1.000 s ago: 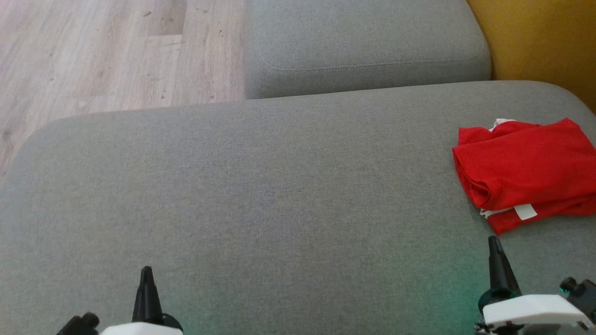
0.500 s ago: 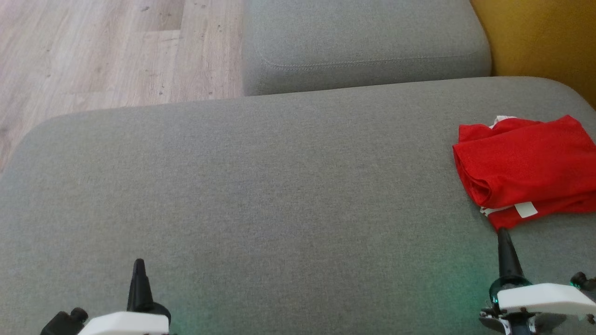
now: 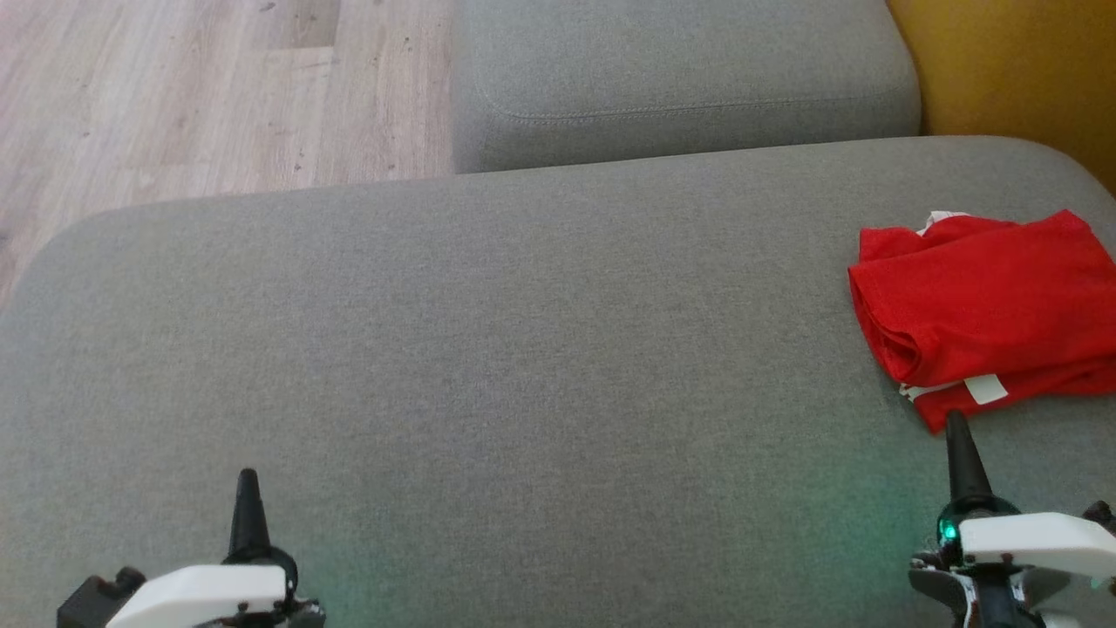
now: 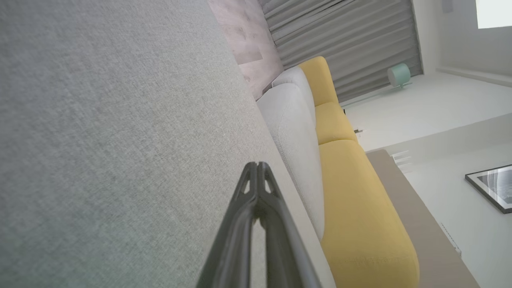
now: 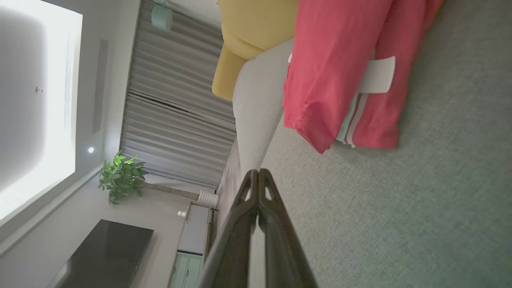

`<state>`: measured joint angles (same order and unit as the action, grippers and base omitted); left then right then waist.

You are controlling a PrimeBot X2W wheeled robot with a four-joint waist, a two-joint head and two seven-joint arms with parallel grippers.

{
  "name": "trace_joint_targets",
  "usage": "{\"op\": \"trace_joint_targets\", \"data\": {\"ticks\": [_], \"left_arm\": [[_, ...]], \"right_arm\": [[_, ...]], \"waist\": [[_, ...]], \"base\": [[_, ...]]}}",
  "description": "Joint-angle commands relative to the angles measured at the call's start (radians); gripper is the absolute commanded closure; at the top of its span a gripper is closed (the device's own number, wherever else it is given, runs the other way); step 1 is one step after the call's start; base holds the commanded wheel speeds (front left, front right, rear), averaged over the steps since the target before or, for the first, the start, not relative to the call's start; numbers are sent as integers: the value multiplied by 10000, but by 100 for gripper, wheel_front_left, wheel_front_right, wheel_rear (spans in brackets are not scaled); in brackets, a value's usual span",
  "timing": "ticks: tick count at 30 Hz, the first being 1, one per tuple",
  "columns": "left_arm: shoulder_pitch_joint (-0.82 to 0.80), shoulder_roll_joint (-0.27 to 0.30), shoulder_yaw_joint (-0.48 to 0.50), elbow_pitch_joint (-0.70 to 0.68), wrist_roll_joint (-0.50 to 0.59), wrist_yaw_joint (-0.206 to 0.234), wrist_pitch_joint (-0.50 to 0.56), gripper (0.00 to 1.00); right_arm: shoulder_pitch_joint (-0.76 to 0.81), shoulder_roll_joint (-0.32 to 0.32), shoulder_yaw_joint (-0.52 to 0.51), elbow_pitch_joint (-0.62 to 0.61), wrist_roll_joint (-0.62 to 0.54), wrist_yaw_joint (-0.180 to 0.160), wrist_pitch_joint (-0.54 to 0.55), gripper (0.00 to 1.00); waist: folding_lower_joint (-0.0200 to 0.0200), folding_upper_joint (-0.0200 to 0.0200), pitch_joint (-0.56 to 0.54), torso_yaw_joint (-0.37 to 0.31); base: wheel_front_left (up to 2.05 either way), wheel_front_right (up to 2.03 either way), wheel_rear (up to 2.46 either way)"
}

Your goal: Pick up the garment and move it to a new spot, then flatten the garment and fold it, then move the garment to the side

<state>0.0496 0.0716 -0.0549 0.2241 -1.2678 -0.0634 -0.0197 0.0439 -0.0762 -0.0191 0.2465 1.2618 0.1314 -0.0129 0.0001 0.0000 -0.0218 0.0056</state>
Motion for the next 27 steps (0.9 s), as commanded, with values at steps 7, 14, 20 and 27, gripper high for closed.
{"op": "trace_joint_targets", "data": {"ticks": [7, 14, 20, 27], "left_arm": [[-785, 123, 554, -162, -960, -227, 244, 100], [-1001, 116, 755, -61, -1761, -354, 455, 100], [-1185, 108, 927, 24, -2443, -463, 636, 100], [-1400, 97, 1132, 125, -3241, -590, 850, 100]], "right_arm": [[-792, -64, -58, -236, 989, -6, 243, 100], [-990, -46, -208, -180, 1782, -6, 451, 100], [-1158, -30, -338, -132, 2457, -7, 629, 100], [-1357, -9, -492, -76, 3248, -7, 840, 100]], "waist": [[-1, 0, 57, -13], [-1, 0, 112, -25], [-1, 0, 159, -36], [-1, 0, 214, -48]], "base": [[0, 0, 0], [0, 0, 0], [0, 0, 0], [0, 0, 0]]}}
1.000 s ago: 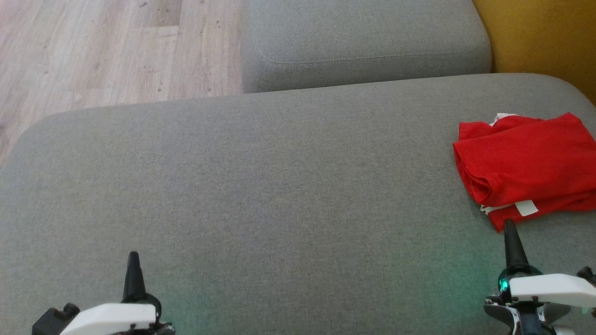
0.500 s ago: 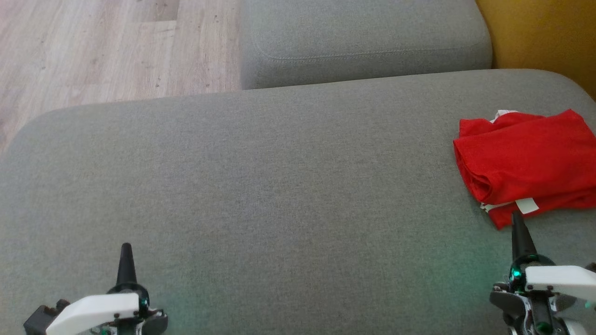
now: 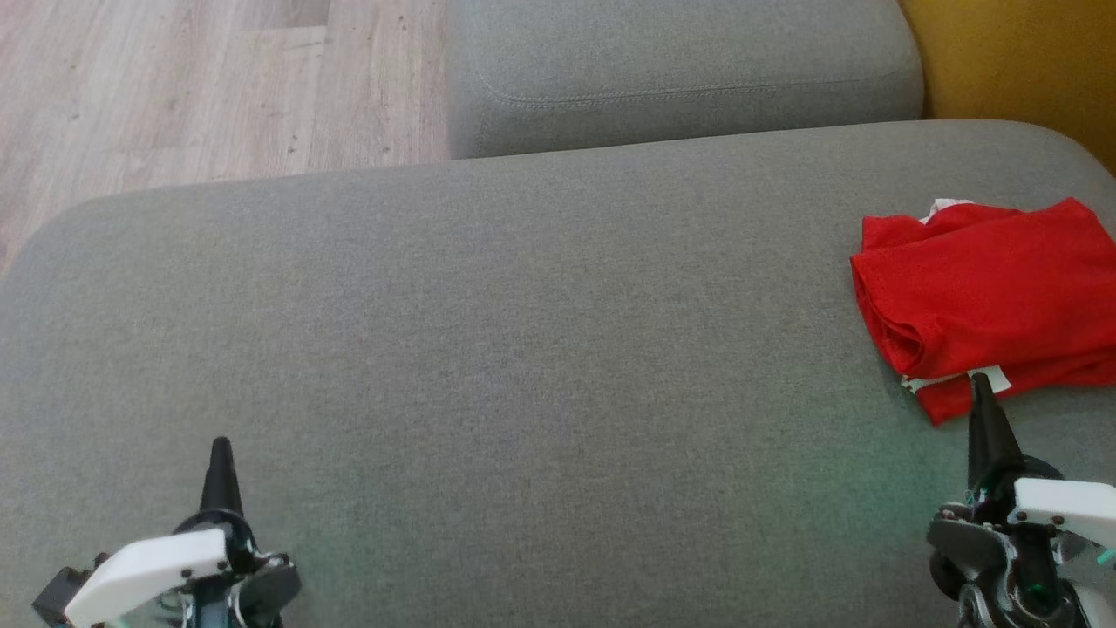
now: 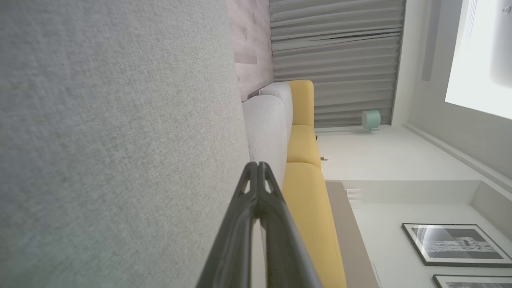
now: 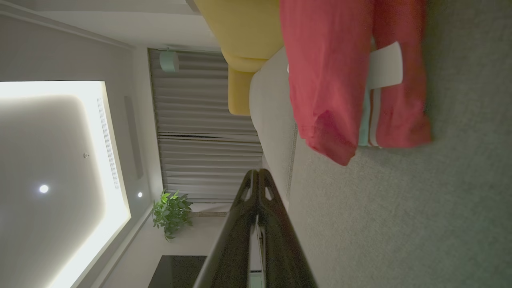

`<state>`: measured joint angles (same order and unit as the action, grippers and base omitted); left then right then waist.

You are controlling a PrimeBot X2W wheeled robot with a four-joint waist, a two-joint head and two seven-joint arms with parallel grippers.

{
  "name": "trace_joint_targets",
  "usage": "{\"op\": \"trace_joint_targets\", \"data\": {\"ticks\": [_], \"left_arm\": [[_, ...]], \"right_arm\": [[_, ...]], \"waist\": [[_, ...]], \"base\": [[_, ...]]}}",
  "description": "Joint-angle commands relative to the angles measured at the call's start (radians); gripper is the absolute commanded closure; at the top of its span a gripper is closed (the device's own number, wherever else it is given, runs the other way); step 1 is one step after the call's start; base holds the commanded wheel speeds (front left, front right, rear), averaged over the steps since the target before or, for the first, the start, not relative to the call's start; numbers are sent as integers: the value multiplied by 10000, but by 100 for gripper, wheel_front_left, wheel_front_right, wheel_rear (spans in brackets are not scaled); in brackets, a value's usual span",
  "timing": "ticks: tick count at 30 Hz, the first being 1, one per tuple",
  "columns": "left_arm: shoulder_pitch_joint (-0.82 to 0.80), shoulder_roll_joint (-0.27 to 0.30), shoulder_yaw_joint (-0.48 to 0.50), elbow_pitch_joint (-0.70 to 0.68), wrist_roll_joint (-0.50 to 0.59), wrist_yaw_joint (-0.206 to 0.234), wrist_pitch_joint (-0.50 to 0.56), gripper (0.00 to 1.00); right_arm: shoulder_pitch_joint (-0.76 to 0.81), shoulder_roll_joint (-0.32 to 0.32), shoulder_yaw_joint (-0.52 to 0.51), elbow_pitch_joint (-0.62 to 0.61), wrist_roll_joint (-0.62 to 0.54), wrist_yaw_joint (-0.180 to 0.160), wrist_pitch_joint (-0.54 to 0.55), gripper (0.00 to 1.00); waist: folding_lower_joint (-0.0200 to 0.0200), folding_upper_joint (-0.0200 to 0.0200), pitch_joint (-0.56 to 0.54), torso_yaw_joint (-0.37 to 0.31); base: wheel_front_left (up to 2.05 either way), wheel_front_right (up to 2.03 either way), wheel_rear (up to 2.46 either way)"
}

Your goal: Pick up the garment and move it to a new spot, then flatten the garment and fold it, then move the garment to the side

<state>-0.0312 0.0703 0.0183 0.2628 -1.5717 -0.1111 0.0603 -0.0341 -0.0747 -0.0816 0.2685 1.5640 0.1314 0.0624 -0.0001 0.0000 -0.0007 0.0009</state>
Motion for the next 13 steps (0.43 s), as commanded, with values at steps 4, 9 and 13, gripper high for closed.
{"op": "trace_joint_targets", "data": {"ticks": [4, 9, 13], "left_arm": [[-716, 104, 517, -205, -657, -185, 173, 100], [-734, 92, 550, -196, -707, -195, 204, 100], [-736, 78, 569, -195, -691, -196, 219, 100]], "right_arm": [[-691, -13, 44, -264, 677, -7, 207, 100], [-708, 0, 17, -259, 728, -7, 236, 100], [-709, 11, 1, -257, 715, -7, 249, 100]], "waist": [[1, 0, 34, -8], [1, 0, 39, -9], [1, 0, 39, -9]], "base": [[0, 0, 0], [0, 0, 0], [0, 0, 0]]}}
